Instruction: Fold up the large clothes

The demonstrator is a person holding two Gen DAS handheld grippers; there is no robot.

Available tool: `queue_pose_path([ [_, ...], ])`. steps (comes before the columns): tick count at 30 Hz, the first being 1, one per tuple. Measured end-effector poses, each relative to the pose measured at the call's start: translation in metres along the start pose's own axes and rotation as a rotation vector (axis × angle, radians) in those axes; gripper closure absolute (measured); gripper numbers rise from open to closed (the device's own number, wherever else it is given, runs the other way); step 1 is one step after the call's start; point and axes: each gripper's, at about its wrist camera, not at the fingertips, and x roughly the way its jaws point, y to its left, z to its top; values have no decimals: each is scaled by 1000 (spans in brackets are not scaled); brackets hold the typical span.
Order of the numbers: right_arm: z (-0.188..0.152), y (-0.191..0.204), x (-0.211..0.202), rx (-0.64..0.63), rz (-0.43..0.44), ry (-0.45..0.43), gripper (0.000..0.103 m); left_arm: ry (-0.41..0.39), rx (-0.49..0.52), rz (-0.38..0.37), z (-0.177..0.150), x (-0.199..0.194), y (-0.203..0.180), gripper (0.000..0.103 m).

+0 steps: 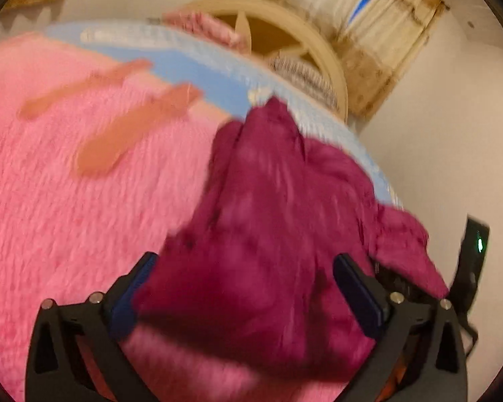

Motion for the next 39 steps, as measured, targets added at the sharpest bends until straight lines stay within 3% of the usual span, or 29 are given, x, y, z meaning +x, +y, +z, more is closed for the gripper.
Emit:
queue_pose_path([
  [3, -1, 2, 0, -1, -1, 1, 98, 25, -35, -63, 15, 24, -11, 0],
  [7, -1, 0, 2, 7, 8, 7, 98, 10, -56, -71, 21, 40, -19, 3],
  [9, -1, -1, 2, 11, 12, 10, 98, 24, -52, -109, 25, 43, -21, 22],
  [10, -1, -1, 2, 11, 13, 11, 98, 37, -39, -124, 26, 44, -23, 44],
  [11, -1, -1, 2, 11, 13, 12, 98, 48, -20, -140, 25, 42, -24, 60],
  [14, 0, -2, 1, 18, 24, 18, 98, 44, 14, -233, 30, 26, -29, 79],
  [17, -2, -8, -1, 80, 79, 30, 98, 36, 54, -304, 39, 7, -44, 82],
  [21, -8, 1, -1, 177, 166, 66, 98, 6, 179, -322, 43, -19, -74, 82],
  [24, -16, 25, 1, 210, 292, 117, 98, -31, 298, -271, 45, -41, -91, 82],
  [28, -26, 63, 8, 227, 486, 210, 98, -29, 379, -215, 50, -50, -91, 83],
  [30, -25, 68, 8, 209, 532, 243, 98, -44, 452, -178, 51, -56, -93, 82],
  [33, -16, 52, -8, 183, 567, 250, 98, -60, 531, -183, 48, -62, -105, 82],
  [35, -10, 27, -31, 203, 569, 196, 98, -63, 592, -174, 41, -60, -120, 82],
  [39, 5, -48, -87, 228, 452, 51, 98, -20, 695, -176, 16, -37, -151, 82],
])
